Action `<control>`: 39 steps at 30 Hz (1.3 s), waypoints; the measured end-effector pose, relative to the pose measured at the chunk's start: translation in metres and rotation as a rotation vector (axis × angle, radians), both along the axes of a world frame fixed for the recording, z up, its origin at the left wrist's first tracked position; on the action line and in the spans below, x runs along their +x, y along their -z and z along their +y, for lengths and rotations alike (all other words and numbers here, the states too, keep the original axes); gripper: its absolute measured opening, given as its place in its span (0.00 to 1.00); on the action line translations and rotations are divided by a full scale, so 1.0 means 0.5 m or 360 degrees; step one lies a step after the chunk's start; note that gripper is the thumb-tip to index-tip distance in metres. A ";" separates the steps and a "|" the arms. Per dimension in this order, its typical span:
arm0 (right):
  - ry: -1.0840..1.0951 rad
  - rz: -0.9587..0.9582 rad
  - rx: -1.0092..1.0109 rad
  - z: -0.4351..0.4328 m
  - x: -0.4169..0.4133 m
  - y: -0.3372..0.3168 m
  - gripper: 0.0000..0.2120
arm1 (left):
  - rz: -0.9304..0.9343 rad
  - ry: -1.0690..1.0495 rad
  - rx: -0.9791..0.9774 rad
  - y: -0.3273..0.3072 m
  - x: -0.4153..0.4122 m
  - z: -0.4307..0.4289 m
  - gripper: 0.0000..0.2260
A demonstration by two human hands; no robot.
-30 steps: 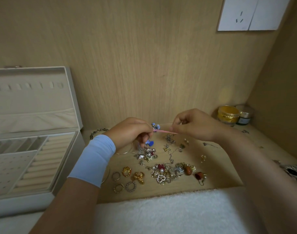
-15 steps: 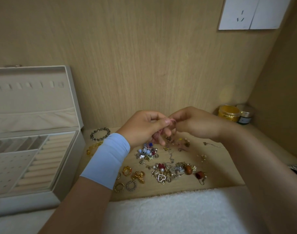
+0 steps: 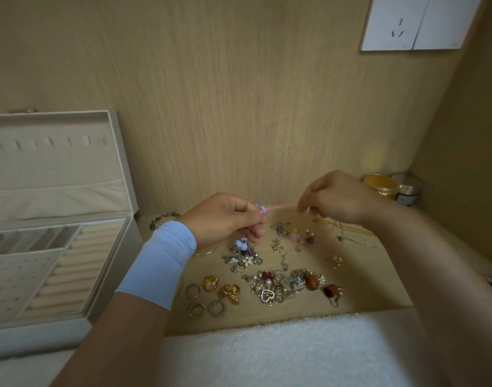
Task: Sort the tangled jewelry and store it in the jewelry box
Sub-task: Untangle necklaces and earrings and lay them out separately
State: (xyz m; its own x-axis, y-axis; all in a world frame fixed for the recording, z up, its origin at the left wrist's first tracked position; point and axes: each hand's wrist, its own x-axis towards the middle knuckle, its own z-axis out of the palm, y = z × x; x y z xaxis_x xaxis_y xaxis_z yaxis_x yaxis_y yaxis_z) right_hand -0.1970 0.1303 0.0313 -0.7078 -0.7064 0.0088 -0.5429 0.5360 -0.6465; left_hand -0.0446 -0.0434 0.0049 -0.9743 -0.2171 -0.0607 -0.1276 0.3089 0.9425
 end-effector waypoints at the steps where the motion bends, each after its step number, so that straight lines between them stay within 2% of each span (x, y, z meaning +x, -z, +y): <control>1: -0.0032 0.0092 0.0149 -0.005 0.010 0.002 0.09 | 0.0020 -0.0015 0.0022 0.002 -0.003 0.005 0.06; 3: -0.0170 0.0094 0.0110 -0.021 0.028 0.010 0.17 | 0.0063 -0.0036 0.0063 0.004 -0.009 0.017 0.05; 5: -0.0359 -0.0213 -0.0149 -0.037 0.052 0.017 0.23 | 0.0083 -0.0033 0.0061 0.005 -0.013 0.025 0.06; 7: -0.0476 -0.0327 -0.0236 -0.050 0.062 0.029 0.21 | 0.0063 -0.0018 0.0041 0.005 -0.014 0.028 0.07; 9: -0.0525 -0.0233 -0.0179 -0.049 0.067 0.029 0.12 | 0.0015 -0.0019 0.0031 0.007 -0.014 0.027 0.08; 11: -0.0508 -0.0193 -0.0182 -0.042 0.061 0.022 0.08 | -0.0044 -0.0042 0.0029 0.011 -0.013 0.022 0.08; 17: -0.0248 0.0076 -0.0214 -0.019 0.019 0.006 0.11 | -0.0146 0.0066 -0.0104 0.016 -0.005 0.005 0.07; 21: -0.0062 0.0301 0.0233 -0.012 0.001 0.016 0.12 | -0.0139 0.0010 -0.0200 0.021 -0.009 -0.002 0.07; 23: -0.0053 0.0461 0.0493 -0.017 0.010 0.018 0.19 | -0.0100 -0.0023 -0.0181 0.026 -0.012 0.000 0.07; 24: -0.0101 0.0488 0.0494 -0.021 0.020 0.017 0.25 | -0.0063 -0.0044 -0.0153 0.028 -0.014 0.003 0.06; 26: -0.0337 0.0379 0.0261 -0.033 0.051 0.015 0.35 | 0.0006 -0.0075 -0.0113 0.028 -0.017 0.012 0.05; 28: -0.0582 0.0044 0.0019 -0.051 0.077 0.024 0.38 | 0.0044 -0.0110 -0.0100 0.029 -0.021 0.017 0.05; 30: -0.0678 -0.0137 -0.0097 -0.061 0.082 0.041 0.35 | 0.0017 -0.0149 -0.0073 0.030 -0.024 0.017 0.04; 34: -0.0650 0.0066 0.0008 -0.049 0.064 0.043 0.15 | -0.0136 -0.0172 0.0112 0.028 -0.016 0.007 0.05; 36: -0.0616 0.0061 0.0037 -0.045 0.056 0.039 0.10 | -0.0235 -0.0081 0.0187 0.027 -0.011 0.001 0.07; 39: -0.0487 0.0047 -0.0008 -0.044 0.050 0.037 0.04 | -0.0277 0.0068 0.0219 0.025 -0.005 0.002 0.07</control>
State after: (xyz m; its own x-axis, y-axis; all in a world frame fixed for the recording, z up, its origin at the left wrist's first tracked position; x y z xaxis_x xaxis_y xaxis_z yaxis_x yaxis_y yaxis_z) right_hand -0.1718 0.1081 0.0126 -0.4616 -0.8866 0.0304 -0.6973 0.3414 -0.6303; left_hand -0.0471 -0.0424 -0.0076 -0.9547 -0.1537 -0.2548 -0.2814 0.1873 0.9412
